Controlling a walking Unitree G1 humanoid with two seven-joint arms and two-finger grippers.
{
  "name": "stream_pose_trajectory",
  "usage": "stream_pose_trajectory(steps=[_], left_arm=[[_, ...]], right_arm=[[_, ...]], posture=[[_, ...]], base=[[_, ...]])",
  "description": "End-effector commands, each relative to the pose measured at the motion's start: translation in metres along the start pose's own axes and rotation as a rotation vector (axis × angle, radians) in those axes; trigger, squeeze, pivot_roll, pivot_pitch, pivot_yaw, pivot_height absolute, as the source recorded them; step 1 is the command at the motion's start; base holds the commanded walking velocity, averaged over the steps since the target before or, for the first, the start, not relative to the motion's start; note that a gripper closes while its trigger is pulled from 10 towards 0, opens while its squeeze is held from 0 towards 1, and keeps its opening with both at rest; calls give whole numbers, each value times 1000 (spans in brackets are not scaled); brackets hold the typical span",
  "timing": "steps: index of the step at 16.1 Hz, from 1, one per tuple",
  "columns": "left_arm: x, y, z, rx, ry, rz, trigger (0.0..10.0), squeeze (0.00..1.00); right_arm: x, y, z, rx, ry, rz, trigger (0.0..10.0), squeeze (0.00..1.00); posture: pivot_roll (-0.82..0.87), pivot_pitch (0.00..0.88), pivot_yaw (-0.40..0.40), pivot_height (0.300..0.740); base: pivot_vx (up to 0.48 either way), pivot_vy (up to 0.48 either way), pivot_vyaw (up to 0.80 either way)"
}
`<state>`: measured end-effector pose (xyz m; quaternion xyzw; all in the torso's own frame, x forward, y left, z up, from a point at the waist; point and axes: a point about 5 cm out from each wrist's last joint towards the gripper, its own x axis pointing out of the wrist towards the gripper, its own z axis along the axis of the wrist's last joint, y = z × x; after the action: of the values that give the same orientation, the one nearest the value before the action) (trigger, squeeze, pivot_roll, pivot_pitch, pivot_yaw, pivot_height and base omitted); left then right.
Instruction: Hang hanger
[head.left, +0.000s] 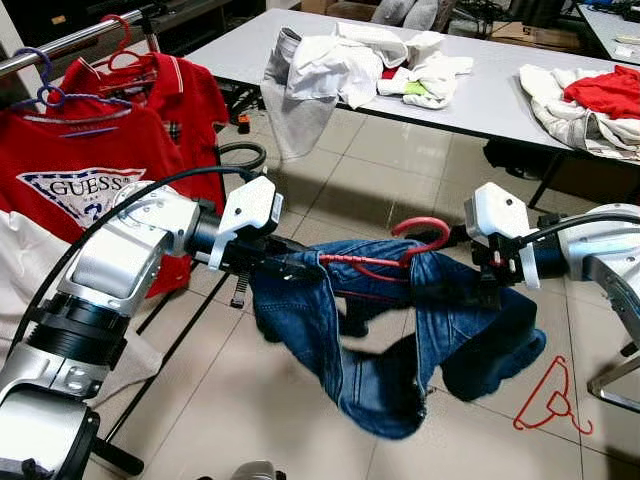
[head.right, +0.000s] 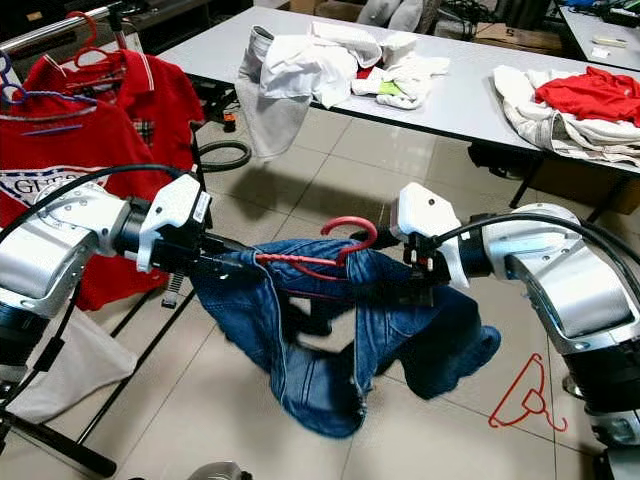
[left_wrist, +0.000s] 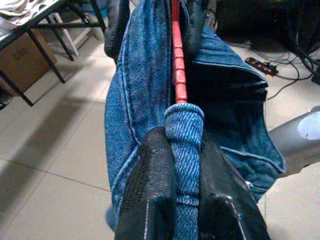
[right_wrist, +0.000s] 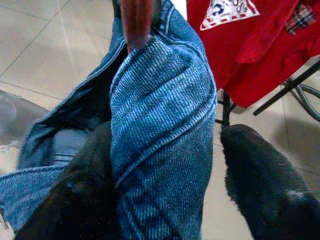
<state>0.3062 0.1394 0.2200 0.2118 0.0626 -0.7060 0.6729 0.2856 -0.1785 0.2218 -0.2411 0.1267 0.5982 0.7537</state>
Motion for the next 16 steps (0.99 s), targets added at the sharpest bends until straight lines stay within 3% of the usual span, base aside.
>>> stream_pose_trajectory(steps=[1,9,13,16], left_arm=[[-1,2,26,86,-92,-23,0,0],[-2,11,41,165,-104,49,0,0],[-7,16,46,183,-126,108,0,0],[-8,19,46,184,-123,117,0,0]], right_arm=[[6,-1,1,1,2,13,0,0],[21,8,-19,77,42,60,0,0],[27,15,-33,122,40,26,0,0],[29,15,-31,106,-5,-15,0,0]], posture=[[50,0,-40,740],[54,0,-45,740],[59,0,-40,740],[60,0,-30,740]], base=[[0,0,0],[0,0,0],[0,0,0],[0,0,0]])
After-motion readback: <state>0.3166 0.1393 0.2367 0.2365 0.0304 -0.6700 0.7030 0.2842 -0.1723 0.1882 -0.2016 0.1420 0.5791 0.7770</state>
